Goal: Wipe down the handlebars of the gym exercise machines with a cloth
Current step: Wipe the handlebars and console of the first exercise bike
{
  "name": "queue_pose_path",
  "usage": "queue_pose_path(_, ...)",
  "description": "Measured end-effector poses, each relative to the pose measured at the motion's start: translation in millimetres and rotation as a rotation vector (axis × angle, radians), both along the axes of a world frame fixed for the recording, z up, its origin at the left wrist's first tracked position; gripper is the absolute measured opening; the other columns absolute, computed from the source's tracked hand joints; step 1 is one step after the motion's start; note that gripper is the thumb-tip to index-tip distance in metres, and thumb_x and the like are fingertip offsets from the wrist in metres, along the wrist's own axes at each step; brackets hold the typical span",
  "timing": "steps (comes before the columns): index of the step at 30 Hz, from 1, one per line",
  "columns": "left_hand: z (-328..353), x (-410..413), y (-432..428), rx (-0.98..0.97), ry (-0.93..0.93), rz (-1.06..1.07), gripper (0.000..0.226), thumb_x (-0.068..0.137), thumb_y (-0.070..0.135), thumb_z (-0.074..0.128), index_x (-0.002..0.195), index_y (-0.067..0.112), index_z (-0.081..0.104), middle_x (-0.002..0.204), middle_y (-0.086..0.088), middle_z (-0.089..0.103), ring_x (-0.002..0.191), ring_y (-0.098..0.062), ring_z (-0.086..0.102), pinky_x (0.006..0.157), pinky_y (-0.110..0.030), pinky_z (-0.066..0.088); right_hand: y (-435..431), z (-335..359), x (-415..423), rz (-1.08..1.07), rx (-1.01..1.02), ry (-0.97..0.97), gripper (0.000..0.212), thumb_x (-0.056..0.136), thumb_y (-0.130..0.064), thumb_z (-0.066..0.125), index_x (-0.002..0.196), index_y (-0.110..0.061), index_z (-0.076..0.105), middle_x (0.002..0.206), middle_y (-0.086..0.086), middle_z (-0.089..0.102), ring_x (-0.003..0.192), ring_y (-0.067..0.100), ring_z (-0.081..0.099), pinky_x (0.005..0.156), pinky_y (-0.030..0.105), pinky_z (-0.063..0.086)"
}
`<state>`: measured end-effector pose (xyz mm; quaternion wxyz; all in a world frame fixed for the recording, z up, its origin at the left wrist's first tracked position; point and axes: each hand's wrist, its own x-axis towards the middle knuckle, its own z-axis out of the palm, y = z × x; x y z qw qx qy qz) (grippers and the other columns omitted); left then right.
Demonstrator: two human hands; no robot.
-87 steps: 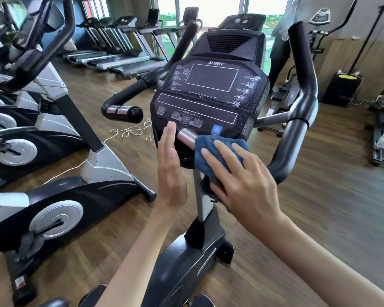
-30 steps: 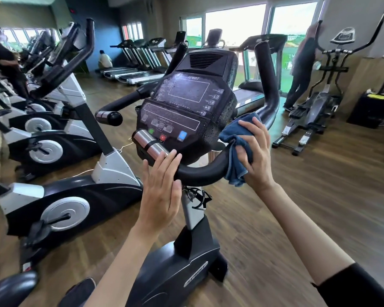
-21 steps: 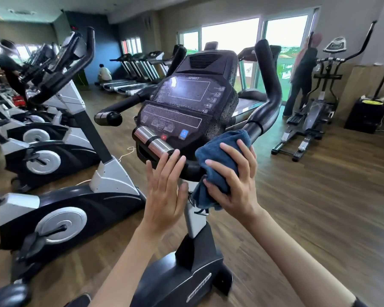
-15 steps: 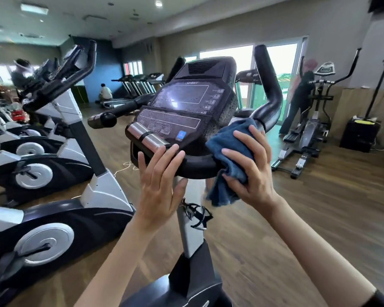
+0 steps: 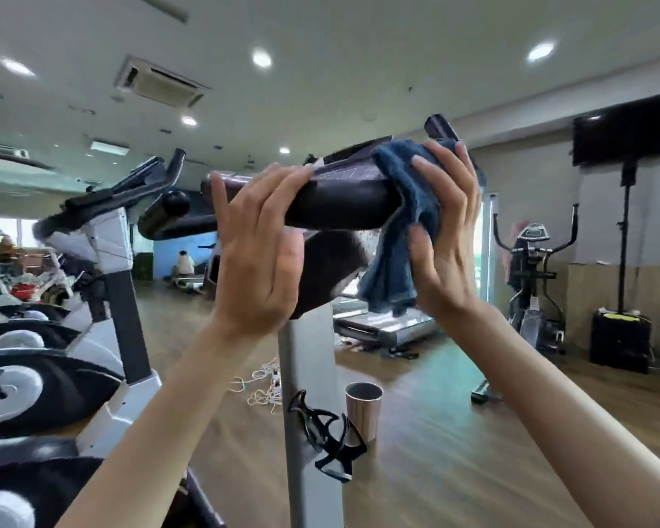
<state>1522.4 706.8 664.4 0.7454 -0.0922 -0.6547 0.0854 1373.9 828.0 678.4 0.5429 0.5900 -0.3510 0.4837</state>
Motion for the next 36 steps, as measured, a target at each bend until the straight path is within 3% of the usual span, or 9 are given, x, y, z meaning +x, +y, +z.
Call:
queue_pose_path(3,-1,-2,6,0.006,0.063,-0.023,0.047,0.096,0.019,0.017,0.131,0.006,0.047,0.123,-0.009,0.053,0.124,-0.016,0.043,0.118,-0.041,-0.001,-7,-3,-3,0.0,-0.06,0.019,0.038,0.101,-0.037,0.034,0.134,-0.018,0.034,0.145,0.011,0.031,0.141,0.04,0.017,0.116,0.056,0.015)
queue_pose_path(7,-2,-6,13,0.03,0.095,-0.098,0.051,0.096,0.022,0.013,0.131,0.01,0.047,0.121,0.003,0.048,0.123,-0.012,0.043,0.119,-0.046,0.002,-15,-1,-2,-0.064,-0.145,0.027,0.042,0.101,-0.046,0.029,0.136,-0.023,0.033,0.146,0.015,0.031,0.142,0.038,0.016,0.119,0.046,0.012)
queue_pose_path(13,-6,-7,17,0.063,0.042,-0.25,0.056,0.095,0.035,0.013,0.129,0.01,0.05,0.126,0.001,0.053,0.128,-0.011,0.041,0.119,-0.03,0.0,-33,-5,23,-0.093,-0.323,-0.002,0.037,0.1,-0.039,0.038,0.136,-0.03,0.042,0.147,0.014,0.034,0.14,0.033,0.019,0.117,0.046,0.017)
queue_pose_path(17,-7,-8,23,0.071,0.025,-0.327,0.053,0.094,0.035,0.017,0.124,0.008,0.052,0.122,-0.003,0.054,0.122,-0.014,0.043,0.117,-0.047,0.018,-43,-4,34,-0.224,-0.495,0.095,0.04,0.101,-0.042,0.037,0.131,-0.025,0.057,0.144,0.011,0.037,0.136,0.035,0.024,0.111,0.057,0.027)
queue_pose_path(20,-7,-12,24,0.11,0.06,-0.344,0.055,0.093,0.036,0.016,0.121,0.009,0.054,0.121,-0.005,0.057,0.122,-0.011,0.044,0.12,-0.035,0.007,-45,2,22,-0.282,-0.562,0.191,0.032,0.102,-0.039,0.043,0.131,-0.029,0.051,0.142,0.006,0.031,0.134,0.035,0.027,0.109,0.058,0.03)
queue_pose_path(26,-7,-13,27,0.128,0.103,-0.323,0.042,0.097,0.025,0.018,0.118,0.016,0.054,0.121,-0.002,0.056,0.119,-0.001,0.041,0.119,-0.036,0.007,-50,5,-4,-0.168,-0.558,0.161,0.034,0.101,-0.03,0.046,0.134,-0.026,0.041,0.142,0.005,0.026,0.136,0.034,0.024,0.111,0.054,0.031)
queue_pose_path(30,-6,-10,22,0.089,0.093,-0.207,0.052,0.096,0.033,0.015,0.127,0.012,0.051,0.125,-0.001,0.055,0.122,-0.003,0.04,0.113,-0.015,0.008,-48,0,3,-0.15,-0.534,0.134,0.038,0.1,-0.035,0.045,0.136,-0.025,0.043,0.145,0.008,0.029,0.137,0.036,0.025,0.112,0.055,0.027)
queue_pose_path(33,-7,-7,21,0.059,0.084,-0.17,0.048,0.095,0.035,0.017,0.126,0.019,0.05,0.12,0.009,0.052,0.119,-0.005,0.041,0.114,-0.04,0.024,-43,2,16,-0.18,-0.569,0.209,0.039,0.098,-0.039,0.047,0.132,-0.022,0.058,0.141,0.014,0.048,0.133,0.039,0.035,0.11,0.056,0.029)
queue_pose_path(36,-2,-2,19,0.027,0.085,-0.017,0.049,0.098,0.032,0.017,0.125,0.013,0.053,0.121,-0.008,0.057,0.119,-0.021,0.044,0.108,-0.06,0.026,-44,8,17,-0.19,-0.648,0.284,0.034,0.097,-0.036,0.052,0.127,-0.022,0.062,0.134,0.014,0.056,0.129,0.039,0.04,0.109,0.055,0.033)
